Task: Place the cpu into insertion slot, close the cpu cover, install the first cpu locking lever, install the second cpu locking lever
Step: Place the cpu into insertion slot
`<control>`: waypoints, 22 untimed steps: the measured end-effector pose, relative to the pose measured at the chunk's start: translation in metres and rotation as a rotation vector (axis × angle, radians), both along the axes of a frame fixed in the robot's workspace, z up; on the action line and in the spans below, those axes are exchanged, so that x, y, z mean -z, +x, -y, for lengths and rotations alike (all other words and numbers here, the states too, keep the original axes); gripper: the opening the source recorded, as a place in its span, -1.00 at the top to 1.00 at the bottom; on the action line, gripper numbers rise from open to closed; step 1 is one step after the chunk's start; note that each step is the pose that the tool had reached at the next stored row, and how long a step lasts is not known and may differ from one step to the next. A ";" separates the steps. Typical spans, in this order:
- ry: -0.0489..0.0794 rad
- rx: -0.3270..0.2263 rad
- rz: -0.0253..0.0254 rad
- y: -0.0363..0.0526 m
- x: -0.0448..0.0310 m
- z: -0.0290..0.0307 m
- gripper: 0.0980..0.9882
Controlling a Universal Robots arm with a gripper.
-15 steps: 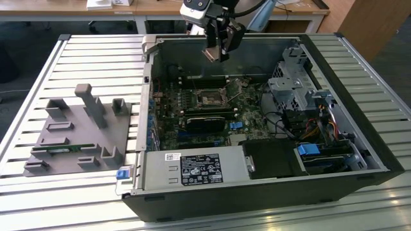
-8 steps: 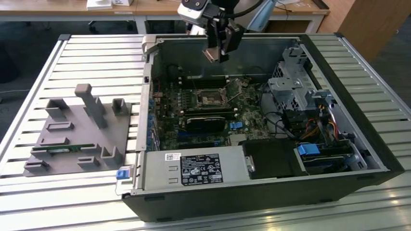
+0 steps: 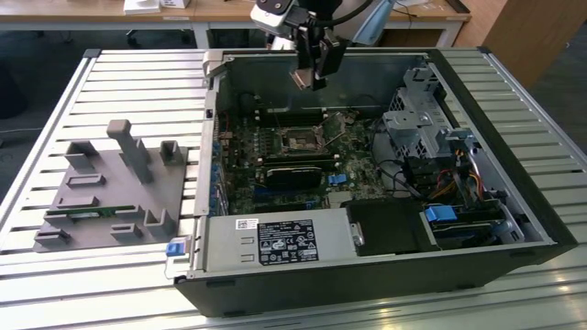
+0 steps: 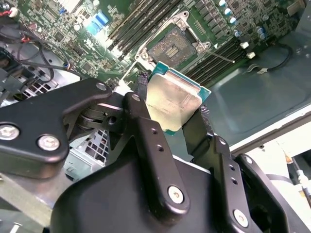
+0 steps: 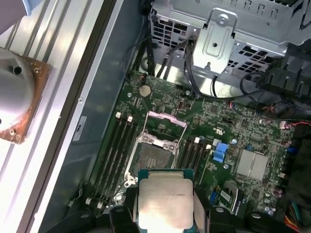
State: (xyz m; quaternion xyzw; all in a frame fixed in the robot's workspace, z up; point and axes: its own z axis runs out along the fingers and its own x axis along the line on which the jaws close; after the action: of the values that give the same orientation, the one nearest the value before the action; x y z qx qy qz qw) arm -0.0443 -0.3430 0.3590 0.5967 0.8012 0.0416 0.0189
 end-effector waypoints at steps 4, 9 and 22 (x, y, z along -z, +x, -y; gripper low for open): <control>0.000 0.035 0.0000 0.0000 0.0012 -0.0002 0.00; -0.001 0.096 -0.0001 0.0000 0.0041 -0.0004 0.00; -0.001 0.230 -0.0002 0.0000 0.0134 -0.0005 0.00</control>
State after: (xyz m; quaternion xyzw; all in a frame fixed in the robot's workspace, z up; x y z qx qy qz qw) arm -0.0443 -0.3425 0.3456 0.6847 0.7274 0.0385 0.0239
